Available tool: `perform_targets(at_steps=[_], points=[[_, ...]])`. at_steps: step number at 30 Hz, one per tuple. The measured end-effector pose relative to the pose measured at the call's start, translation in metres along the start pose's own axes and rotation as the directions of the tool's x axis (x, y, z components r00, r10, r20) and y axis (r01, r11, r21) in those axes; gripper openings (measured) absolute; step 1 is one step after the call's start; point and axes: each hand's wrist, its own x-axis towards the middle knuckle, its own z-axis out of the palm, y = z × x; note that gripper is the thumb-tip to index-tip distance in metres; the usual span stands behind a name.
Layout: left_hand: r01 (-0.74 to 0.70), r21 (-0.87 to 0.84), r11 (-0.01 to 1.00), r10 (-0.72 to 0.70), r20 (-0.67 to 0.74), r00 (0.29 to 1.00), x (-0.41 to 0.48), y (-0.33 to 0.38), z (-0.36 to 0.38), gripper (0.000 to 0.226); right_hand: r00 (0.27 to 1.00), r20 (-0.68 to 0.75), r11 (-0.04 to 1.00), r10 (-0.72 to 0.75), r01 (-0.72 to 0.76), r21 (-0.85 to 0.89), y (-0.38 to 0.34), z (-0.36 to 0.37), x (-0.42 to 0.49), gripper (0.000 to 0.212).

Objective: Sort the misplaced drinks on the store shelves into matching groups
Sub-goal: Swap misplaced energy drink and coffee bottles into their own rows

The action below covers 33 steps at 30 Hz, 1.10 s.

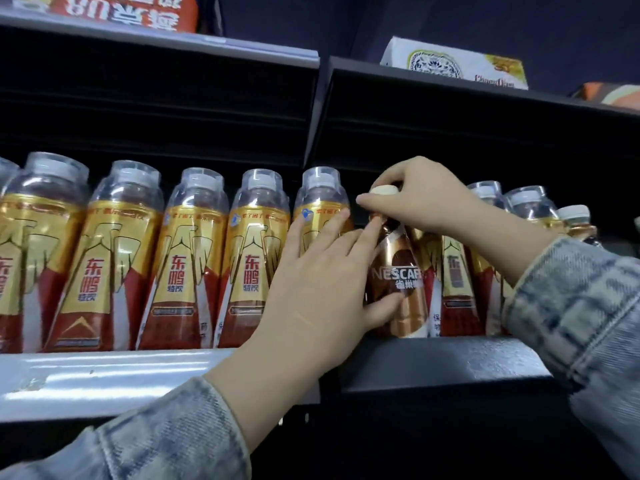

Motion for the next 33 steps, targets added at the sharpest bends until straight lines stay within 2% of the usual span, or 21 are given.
perform_targets(at_steps=[4, 9, 11, 13, 17, 22, 28, 33], points=[[0.067, 0.008, 0.998, -0.067, 0.035, 0.997, 0.004, 0.006, -0.003, 0.090, 0.979, -0.200, 0.994, 0.042, -0.020, 0.108, -0.002, -0.001, -0.005, 0.041], [0.159, -0.077, 0.984, -0.146, 0.153, 0.977, 0.008, 0.019, -0.009, 0.105, 0.927, -0.338, 0.934, 0.160, -0.032, 0.355, -0.011, -0.020, -0.007, 0.045], [0.226, -0.190, 0.955, -0.187, 0.203, 0.961, 0.010, 0.023, -0.009, 0.105, 0.912, -0.368, 0.916, 0.181, -0.020, 0.402, -0.017, -0.028, -0.012, 0.046], [0.269, -0.350, 0.897, -0.206, 0.207, 0.956, 0.011, 0.029, -0.011, 0.100, 0.913, -0.338, 0.883, 0.227, -0.047, 0.467, -0.018, -0.032, -0.017, 0.046], [0.247, -0.551, 0.797, -0.226, 0.107, 0.968, 0.011, 0.048, -0.019, 0.065, 0.905, -0.233, 0.780, 0.356, -0.150, 0.608, -0.007, -0.038, -0.029, 0.037], [0.216, -0.552, 0.806, -0.220, 0.059, 0.974, 0.023, 0.088, -0.017, 0.059, 0.900, -0.165, 0.783, 0.402, -0.245, 0.572, 0.020, -0.067, -0.047, 0.036], [0.250, -0.662, 0.706, -0.250, 0.098, 0.963, 0.050, 0.168, -0.002, 0.058, 0.883, -0.194, 0.789, 0.428, -0.260, 0.556, 0.078, -0.110, -0.070, 0.034], [0.251, -0.673, 0.695, -0.258, 0.092, 0.962, 0.077, 0.257, 0.014, 0.054, 0.864, -0.176, 0.793, 0.471, -0.327, 0.514, 0.156, -0.148, -0.086, 0.047]])
